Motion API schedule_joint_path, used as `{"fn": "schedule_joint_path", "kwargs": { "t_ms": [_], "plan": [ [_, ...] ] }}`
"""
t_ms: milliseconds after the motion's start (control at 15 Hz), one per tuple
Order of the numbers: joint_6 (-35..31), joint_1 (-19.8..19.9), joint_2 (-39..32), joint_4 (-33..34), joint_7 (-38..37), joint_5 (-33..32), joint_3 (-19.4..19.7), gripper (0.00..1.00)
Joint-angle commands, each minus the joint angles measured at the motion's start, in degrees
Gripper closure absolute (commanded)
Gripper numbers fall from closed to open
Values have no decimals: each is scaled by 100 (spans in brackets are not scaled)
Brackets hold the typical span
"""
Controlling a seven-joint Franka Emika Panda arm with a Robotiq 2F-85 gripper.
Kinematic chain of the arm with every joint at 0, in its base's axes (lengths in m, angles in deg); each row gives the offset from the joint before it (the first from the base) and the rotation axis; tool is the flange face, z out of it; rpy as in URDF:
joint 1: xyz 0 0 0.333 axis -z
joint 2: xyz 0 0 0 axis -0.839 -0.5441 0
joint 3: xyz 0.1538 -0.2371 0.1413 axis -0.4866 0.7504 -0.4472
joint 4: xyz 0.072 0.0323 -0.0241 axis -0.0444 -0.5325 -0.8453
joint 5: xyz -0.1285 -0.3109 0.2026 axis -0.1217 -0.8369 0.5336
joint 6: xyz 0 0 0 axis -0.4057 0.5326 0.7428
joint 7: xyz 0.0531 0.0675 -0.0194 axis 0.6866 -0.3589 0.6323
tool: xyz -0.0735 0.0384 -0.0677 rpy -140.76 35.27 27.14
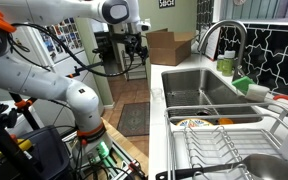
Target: Pick up the small clear lunch box and fetch some water, pour the water from the small clear lunch box onto the plate in the sink and place the small clear lunch box back on the kitchen counter
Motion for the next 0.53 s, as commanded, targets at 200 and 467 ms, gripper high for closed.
{"fn": "schedule_joint_path", "kwargs": {
  "t_ms": [200, 467],
  "plan": [
    [-44, 34, -60, -25, 153, 0, 30, 0],
    [-90, 111, -360, -156, 386, -249, 170, 0]
  ]
}}
